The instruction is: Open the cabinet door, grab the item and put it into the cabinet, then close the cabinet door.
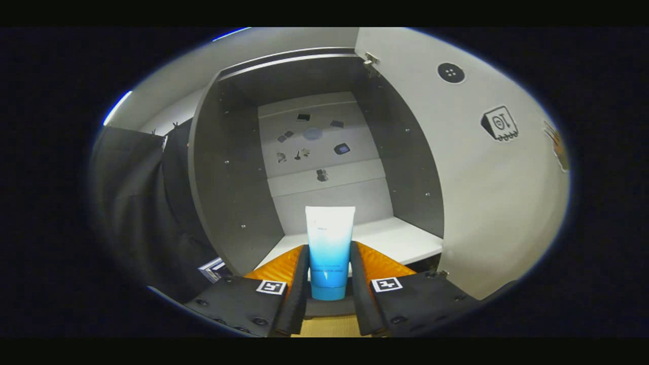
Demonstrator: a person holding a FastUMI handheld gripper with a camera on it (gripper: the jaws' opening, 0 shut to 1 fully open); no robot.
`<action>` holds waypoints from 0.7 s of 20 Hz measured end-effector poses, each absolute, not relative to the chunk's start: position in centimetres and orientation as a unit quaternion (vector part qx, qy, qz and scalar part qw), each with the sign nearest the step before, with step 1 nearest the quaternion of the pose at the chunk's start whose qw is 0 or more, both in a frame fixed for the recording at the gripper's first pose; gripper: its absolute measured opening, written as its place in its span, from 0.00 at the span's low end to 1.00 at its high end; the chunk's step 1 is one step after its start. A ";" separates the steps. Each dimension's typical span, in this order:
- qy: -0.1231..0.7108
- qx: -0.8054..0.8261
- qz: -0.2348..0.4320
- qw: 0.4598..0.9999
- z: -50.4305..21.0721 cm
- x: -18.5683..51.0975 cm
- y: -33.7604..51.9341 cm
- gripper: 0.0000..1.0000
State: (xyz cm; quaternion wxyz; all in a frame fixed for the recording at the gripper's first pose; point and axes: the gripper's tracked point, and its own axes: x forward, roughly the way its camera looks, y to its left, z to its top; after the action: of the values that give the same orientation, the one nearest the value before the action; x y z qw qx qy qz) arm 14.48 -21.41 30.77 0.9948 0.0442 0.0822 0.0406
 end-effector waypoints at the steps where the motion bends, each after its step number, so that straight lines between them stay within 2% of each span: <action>1: 0.074 0.038 0.042 0.996 32.1 15.1 -24.9 0.47; 8: 0.065 0.040 0.075 0.994 27.9 22.5 -23.1 0.48; 14: 0.082 -0.009 0.078 0.994 24.5 23.9 -21.7 0.51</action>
State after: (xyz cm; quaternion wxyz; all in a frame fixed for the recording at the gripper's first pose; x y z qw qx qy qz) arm 23.95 -21.70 24.47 0.9935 -0.0089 0.0821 0.0779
